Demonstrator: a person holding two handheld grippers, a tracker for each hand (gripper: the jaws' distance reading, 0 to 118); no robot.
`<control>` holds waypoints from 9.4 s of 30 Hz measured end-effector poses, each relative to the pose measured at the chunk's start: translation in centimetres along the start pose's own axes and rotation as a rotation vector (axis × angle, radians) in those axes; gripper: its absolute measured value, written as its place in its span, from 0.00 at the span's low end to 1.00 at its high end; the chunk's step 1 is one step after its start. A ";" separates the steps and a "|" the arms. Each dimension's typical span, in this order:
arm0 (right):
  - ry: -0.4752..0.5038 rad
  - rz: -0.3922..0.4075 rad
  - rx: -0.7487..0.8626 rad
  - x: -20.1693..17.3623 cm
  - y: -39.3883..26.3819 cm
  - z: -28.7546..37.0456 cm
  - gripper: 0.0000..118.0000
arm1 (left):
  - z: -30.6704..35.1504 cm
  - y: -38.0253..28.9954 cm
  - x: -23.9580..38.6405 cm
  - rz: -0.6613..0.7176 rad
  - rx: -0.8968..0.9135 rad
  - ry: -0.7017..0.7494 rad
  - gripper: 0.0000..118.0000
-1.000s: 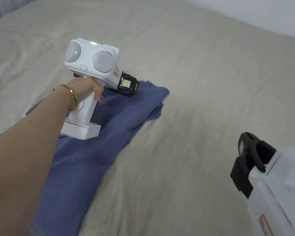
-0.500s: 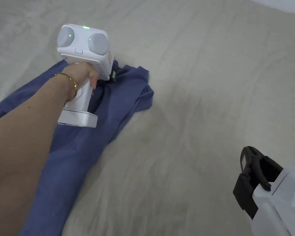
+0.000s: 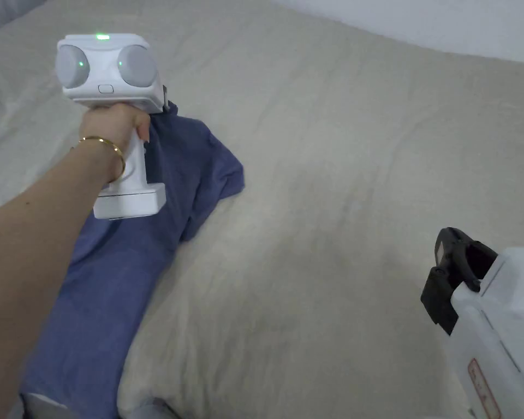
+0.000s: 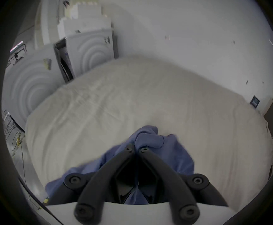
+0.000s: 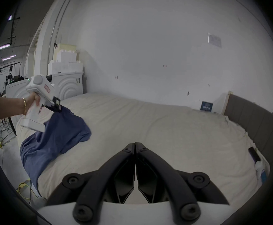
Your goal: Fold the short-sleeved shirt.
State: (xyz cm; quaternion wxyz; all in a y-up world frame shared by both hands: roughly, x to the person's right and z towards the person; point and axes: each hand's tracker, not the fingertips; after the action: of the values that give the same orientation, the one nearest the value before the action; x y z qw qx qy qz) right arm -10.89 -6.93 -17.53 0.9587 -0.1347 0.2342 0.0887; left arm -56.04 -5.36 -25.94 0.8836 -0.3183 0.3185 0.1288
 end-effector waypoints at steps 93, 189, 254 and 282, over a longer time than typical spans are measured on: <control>-0.355 -0.125 0.164 14.0 -0.1 12.7 0.00 | 23.3 -18.7 10.1 -0.257 0.594 -0.274 0.29; -0.377 -0.464 -0.701 27.9 -9.9 1.3 0.05 | 1.1 -15.8 10.8 -0.240 -0.371 -0.157 0.82; -0.455 -0.165 -0.108 29.3 33.7 -11.3 0.05 | 15.5 24.7 14.1 -0.079 0.636 0.113 0.00; -0.360 -0.164 -0.589 25.8 -2.1 -15.6 0.05 | -2.0 -5.0 10.1 -0.199 0.026 0.113 0.00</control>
State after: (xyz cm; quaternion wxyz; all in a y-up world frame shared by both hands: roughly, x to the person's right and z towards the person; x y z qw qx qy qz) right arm 5.49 -10.88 -42.61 0.9085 -0.4060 0.0144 0.0974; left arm -47.11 -10.22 -31.28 0.8767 -0.3434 0.3363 0.0180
